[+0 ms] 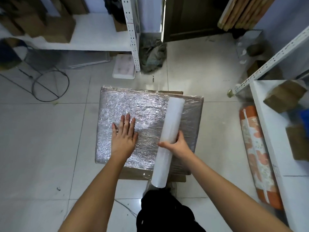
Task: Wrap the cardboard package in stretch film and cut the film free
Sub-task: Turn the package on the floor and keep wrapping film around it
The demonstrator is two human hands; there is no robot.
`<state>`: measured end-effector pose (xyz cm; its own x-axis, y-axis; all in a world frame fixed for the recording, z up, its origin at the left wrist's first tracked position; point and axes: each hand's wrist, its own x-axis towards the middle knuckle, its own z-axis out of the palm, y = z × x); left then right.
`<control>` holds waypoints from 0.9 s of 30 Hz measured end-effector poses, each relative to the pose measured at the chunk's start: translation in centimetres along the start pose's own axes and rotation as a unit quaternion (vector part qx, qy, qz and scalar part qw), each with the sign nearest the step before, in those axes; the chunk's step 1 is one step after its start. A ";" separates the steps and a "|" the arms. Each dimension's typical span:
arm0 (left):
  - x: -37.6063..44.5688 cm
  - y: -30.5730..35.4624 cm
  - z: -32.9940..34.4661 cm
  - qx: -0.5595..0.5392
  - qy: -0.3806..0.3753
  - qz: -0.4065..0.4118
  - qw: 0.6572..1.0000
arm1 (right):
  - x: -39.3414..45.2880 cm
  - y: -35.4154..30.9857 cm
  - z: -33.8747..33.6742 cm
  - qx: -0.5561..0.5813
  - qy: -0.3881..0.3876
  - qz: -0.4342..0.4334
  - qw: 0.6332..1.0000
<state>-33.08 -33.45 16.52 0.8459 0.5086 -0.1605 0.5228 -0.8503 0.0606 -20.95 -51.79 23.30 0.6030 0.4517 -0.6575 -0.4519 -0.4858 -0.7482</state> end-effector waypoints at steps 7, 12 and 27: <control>-0.1 -0.3 0.1 -0.011 0.002 0.008 1.000 | -0.2 -0.5 -0.5 -0.026 0.037 -0.021 0.999; -0.7 0.2 0.4 -0.028 0.029 -0.001 0.999 | -0.6 -0.2 -1.4 -0.030 0.075 -0.016 0.997; -1.4 1.2 0.5 -0.064 0.034 0.004 0.997 | -1.8 0.3 -3.7 0.049 0.071 0.066 0.994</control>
<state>-33.70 -35.28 16.33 0.8526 0.5143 -0.0924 0.5222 -0.8321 0.1869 -19.76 -55.54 24.62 0.6186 0.2748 -0.7361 -0.5905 -0.4554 -0.6663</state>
